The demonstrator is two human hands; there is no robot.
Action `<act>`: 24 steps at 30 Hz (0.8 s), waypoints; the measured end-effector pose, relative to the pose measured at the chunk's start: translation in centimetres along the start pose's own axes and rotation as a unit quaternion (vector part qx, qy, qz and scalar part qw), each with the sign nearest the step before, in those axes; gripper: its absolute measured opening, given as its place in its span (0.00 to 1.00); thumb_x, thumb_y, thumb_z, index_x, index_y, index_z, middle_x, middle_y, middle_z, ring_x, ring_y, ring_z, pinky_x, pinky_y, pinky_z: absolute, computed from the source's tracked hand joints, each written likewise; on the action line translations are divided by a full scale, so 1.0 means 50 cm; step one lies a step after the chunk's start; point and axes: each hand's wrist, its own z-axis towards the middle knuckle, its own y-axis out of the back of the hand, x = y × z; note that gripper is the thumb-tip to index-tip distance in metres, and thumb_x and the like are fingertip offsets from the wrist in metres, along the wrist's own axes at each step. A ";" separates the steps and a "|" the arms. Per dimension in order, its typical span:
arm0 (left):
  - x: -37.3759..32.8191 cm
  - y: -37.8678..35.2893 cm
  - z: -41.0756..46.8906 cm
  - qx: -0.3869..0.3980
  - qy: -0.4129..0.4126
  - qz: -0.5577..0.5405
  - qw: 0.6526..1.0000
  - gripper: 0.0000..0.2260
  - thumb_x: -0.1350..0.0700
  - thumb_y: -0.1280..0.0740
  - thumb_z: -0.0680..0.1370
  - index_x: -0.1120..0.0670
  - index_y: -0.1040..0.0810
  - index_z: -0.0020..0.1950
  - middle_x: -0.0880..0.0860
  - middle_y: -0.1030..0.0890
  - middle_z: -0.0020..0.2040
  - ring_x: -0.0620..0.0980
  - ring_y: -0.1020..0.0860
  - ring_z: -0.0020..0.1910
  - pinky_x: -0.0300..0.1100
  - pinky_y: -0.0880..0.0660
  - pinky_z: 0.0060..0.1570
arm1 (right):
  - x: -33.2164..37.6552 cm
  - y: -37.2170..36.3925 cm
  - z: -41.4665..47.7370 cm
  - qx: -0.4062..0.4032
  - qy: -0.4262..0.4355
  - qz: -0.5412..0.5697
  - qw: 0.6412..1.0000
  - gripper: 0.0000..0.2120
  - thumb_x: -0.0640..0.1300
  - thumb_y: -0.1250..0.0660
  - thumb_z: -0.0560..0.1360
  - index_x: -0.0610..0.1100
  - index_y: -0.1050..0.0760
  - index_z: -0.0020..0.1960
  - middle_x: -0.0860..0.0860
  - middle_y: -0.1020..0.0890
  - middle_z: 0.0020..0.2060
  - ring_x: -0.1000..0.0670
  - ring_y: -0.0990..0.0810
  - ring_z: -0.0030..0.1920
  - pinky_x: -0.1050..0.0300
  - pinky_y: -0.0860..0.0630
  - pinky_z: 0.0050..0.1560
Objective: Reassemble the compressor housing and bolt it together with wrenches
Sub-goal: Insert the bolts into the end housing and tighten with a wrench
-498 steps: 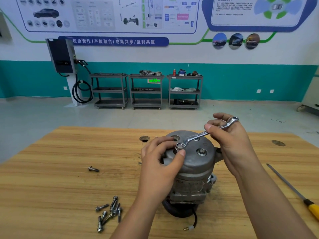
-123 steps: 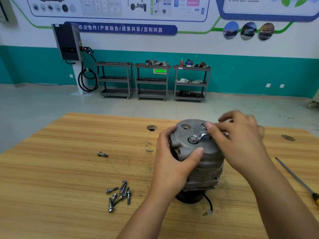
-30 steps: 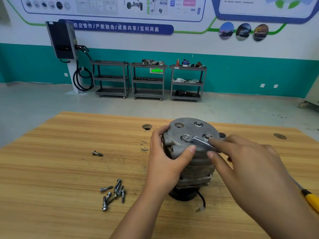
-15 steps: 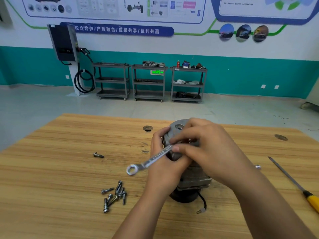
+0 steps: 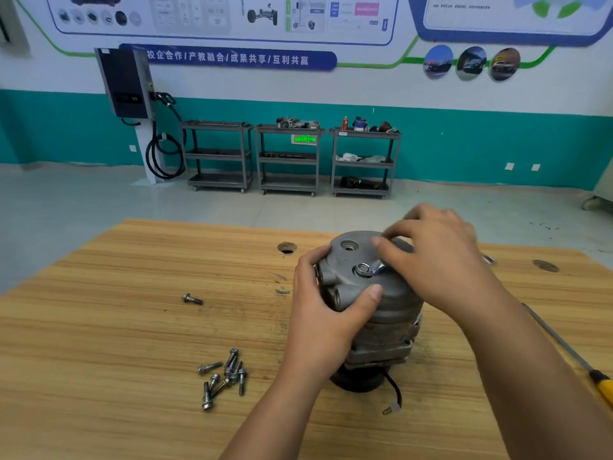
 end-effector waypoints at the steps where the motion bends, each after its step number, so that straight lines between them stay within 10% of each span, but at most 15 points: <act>1: 0.000 -0.001 0.000 0.000 0.001 0.001 1.000 0.30 0.40 0.27 0.60 0.36 0.34 0.60 0.46 0.25 0.61 0.47 0.22 0.56 0.51 0.22 0.55 | -0.010 0.009 -0.012 0.002 -0.010 -0.026 1.000 0.18 0.61 0.44 0.76 0.53 0.20 0.52 0.51 0.24 0.50 0.46 0.31 0.56 0.52 0.44 0.48; 5: 0.001 -0.005 0.000 -0.002 -0.002 0.001 1.000 0.30 0.39 0.27 0.60 0.36 0.34 0.60 0.45 0.25 0.60 0.46 0.21 0.55 0.50 0.22 0.54 | -0.031 0.049 -0.076 0.018 0.016 -0.099 0.995 0.23 0.61 0.53 0.74 0.57 0.21 0.49 0.58 0.23 0.42 0.51 0.26 0.49 0.54 0.49 0.43; 9: 0.001 -0.005 0.000 -0.006 0.001 -0.002 1.000 0.30 0.39 0.27 0.60 0.35 0.34 0.60 0.42 0.25 0.59 0.44 0.21 0.55 0.49 0.22 0.54 | -0.026 0.087 -0.125 0.060 0.042 0.046 0.996 0.15 0.56 0.44 0.73 0.54 0.19 0.46 0.58 0.20 0.34 0.57 0.24 0.39 0.58 0.32 0.40; 18: 0.002 0.002 0.000 -0.012 -0.002 -0.004 1.000 0.29 0.42 0.26 0.61 0.35 0.34 0.59 0.43 0.24 0.59 0.45 0.21 0.55 0.49 0.22 0.55 | 0.001 0.087 -0.132 0.065 0.087 0.189 0.976 0.11 0.45 0.39 0.75 0.58 0.20 0.47 0.59 0.18 0.34 0.67 0.24 0.34 0.68 0.30 0.37; 24: 0.008 -0.006 0.010 0.004 -0.001 -0.028 1.000 0.30 0.52 0.25 0.61 0.35 0.34 0.56 0.48 0.22 0.58 0.44 0.19 0.52 0.42 0.21 0.52 | 0.023 0.065 -0.124 0.158 0.184 0.199 0.949 0.15 0.37 0.35 0.75 0.56 0.18 0.50 0.66 0.20 0.43 0.68 0.26 0.49 0.75 0.34 0.49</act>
